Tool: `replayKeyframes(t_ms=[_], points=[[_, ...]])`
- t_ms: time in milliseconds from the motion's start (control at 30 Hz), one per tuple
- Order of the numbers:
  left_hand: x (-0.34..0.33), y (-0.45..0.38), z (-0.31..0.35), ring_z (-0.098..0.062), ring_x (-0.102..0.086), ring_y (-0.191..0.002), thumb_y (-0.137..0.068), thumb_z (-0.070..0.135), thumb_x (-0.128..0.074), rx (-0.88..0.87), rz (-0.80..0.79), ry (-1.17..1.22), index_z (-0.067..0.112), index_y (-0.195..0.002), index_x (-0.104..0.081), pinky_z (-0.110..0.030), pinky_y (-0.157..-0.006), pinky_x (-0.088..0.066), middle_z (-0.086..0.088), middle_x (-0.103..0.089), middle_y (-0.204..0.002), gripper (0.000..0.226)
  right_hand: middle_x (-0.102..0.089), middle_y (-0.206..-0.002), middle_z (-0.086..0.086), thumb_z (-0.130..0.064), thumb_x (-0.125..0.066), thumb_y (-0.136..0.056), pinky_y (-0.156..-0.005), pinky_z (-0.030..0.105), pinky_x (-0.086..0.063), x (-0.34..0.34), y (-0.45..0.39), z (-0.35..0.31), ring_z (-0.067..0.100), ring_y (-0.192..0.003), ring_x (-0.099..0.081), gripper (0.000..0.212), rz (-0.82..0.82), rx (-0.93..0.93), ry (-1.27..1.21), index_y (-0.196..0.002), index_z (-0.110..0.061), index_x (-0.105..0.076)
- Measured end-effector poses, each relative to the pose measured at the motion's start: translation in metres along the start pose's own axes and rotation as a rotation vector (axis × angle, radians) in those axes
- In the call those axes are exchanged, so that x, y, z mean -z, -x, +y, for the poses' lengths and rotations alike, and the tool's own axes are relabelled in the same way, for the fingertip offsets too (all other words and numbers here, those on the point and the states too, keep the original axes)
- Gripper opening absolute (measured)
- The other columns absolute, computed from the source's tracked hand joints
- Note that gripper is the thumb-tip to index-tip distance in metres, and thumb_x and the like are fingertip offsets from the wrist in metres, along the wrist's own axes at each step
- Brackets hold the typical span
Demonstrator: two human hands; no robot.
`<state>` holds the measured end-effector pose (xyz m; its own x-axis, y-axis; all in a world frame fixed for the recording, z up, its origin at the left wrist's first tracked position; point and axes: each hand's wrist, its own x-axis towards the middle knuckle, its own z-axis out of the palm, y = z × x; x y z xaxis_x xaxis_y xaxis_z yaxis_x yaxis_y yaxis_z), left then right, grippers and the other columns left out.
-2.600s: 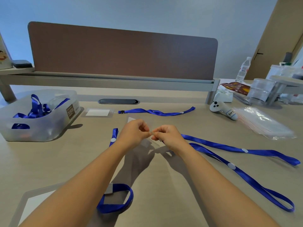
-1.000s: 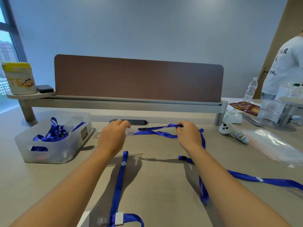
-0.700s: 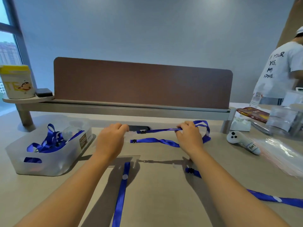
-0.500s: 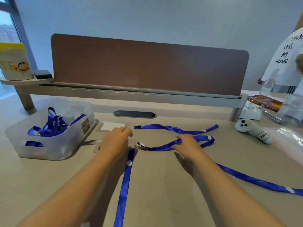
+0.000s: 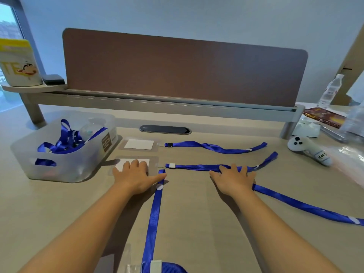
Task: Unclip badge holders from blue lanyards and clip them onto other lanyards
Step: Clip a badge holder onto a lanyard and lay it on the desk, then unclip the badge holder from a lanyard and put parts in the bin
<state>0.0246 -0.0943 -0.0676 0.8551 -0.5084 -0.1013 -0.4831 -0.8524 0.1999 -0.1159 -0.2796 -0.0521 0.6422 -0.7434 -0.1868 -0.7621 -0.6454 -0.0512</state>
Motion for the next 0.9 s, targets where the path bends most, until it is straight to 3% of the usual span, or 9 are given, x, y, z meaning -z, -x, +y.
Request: replayKeyframes(t_ms=[100,233,400,633,700,767,900], points=[[-0.004,-0.010,-0.002,-0.034,-0.021,-0.135,-0.071,0.077,-0.026,0.041,-0.007,-0.007,0.019,-0.126,-0.035,-0.059,-0.112,-0.016,-0.009,-0.030,-0.146,0.081,-0.012,-0.158,0.008,-0.056,-0.015,-0.092,-0.115,0.056,0.002,0.002,-0.009,-0.001,0.036,-0.145,-0.004,0.061,-0.048,0.034,0.000,-0.146,-0.026,-0.020],[-0.008,-0.024,-0.010,-0.037,-0.014,-0.138,-0.072,0.076,-0.025,0.057,0.031,0.005,0.018,-0.129,-0.032,-0.062,-0.112,-0.012,-0.011,-0.023,-0.149,0.081,-0.016,-0.157,0.006,-0.053,-0.015,-0.093,-0.114,0.057,-0.001,0.003,-0.025,-0.003,0.033,-0.144,-0.012,0.058,-0.045,0.092,-0.025,-0.145,-0.028,-0.021],[-0.009,-0.033,-0.015,-0.036,-0.021,-0.135,-0.077,0.070,-0.029,0.016,0.070,0.002,0.017,-0.124,-0.036,-0.063,-0.110,-0.017,-0.012,-0.031,-0.144,0.071,-0.017,-0.157,0.004,-0.053,-0.018,-0.093,-0.116,0.056,-0.015,-0.002,-0.036,-0.001,0.032,-0.144,-0.014,0.058,-0.029,0.108,-0.097,-0.145,-0.028,-0.022],[0.001,-0.019,-0.012,-0.031,-0.021,-0.136,-0.080,0.059,-0.041,-0.054,0.188,0.092,0.017,-0.130,-0.035,-0.055,-0.112,-0.017,-0.010,-0.031,-0.146,0.065,-0.005,-0.159,0.005,-0.049,-0.026,-0.094,-0.116,0.054,-0.003,0.002,-0.025,-0.004,0.033,-0.146,-0.001,0.056,0.075,0.173,-0.174,-0.145,-0.025,-0.024],[0.005,-0.008,-0.013,-0.029,-0.024,-0.135,-0.080,0.057,-0.044,-0.106,0.205,0.131,0.016,-0.133,-0.032,-0.052,-0.113,-0.021,-0.010,-0.031,-0.146,0.068,-0.021,-0.156,0.009,-0.045,-0.032,-0.094,-0.116,0.052,-0.011,0.004,-0.015,-0.011,0.032,-0.143,-0.016,0.052,0.145,0.214,-0.220,-0.139,-0.020,-0.036],[0.010,0.008,-0.016,-0.028,-0.029,-0.133,-0.081,0.052,-0.048,-0.151,0.175,0.213,0.015,-0.133,-0.032,-0.047,-0.110,-0.027,-0.011,-0.035,-0.145,0.065,-0.046,-0.141,0.011,-0.041,-0.038,-0.092,-0.111,0.049,-0.029,0.004,0.000,-0.020,0.029,-0.129,-0.040,0.045,0.177,0.261,-0.312,-0.127,-0.014,-0.049],[0.020,0.048,-0.030,-0.026,-0.042,-0.125,-0.078,0.042,-0.060,-0.200,0.067,0.397,0.016,-0.129,-0.039,-0.042,-0.103,-0.040,-0.009,-0.042,-0.140,0.061,-0.061,-0.121,0.019,-0.033,-0.047,-0.089,-0.097,0.047,-0.046,-0.002,0.034,-0.045,0.030,-0.107,-0.058,0.042,0.049,0.280,-0.518,-0.114,-0.001,-0.058]])
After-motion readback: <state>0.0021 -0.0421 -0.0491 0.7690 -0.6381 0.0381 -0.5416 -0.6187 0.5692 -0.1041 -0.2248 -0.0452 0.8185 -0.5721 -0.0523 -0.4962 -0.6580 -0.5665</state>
